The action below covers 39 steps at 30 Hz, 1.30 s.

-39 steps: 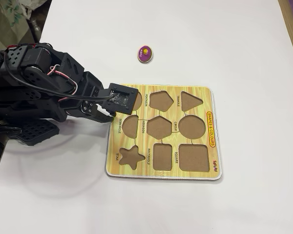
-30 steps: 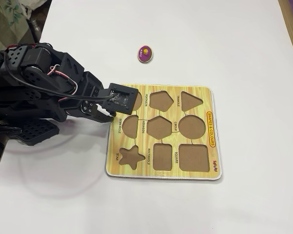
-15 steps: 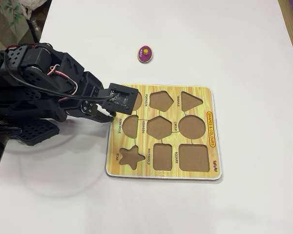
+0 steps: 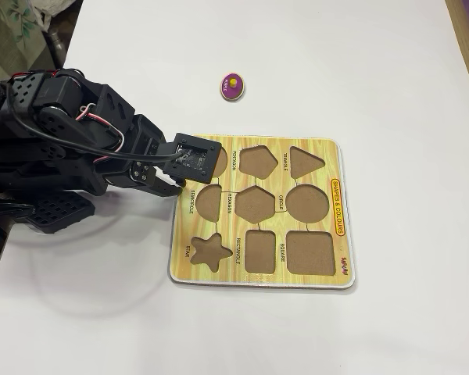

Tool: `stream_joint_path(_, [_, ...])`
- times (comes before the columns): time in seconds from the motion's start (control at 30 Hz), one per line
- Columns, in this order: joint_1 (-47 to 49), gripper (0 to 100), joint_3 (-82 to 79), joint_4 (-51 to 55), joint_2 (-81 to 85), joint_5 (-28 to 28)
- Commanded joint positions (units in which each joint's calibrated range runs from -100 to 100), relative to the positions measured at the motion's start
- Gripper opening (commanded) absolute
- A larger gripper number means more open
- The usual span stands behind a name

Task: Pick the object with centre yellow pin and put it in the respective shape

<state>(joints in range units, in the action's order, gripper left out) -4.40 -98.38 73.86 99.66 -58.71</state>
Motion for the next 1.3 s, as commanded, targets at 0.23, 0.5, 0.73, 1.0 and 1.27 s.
stream_joint_path(0.23, [-0.19, 3, -0.27, 0.81, -1.25, 0.19])
stream_joint_path(0.5, [-0.19, 3, -0.27, 0.64, -1.58, -0.02])
stream_joint_path(0.73, [0.3, 3, 0.0, -3.51, -10.7, -0.39])
stream_joint_path(1.0, [0.39, 3, 10.25, -4.98, -30.79, -0.39])
stream_joint_path(1.27, [0.59, 3, 22.84, -4.12, -47.27, 0.13])
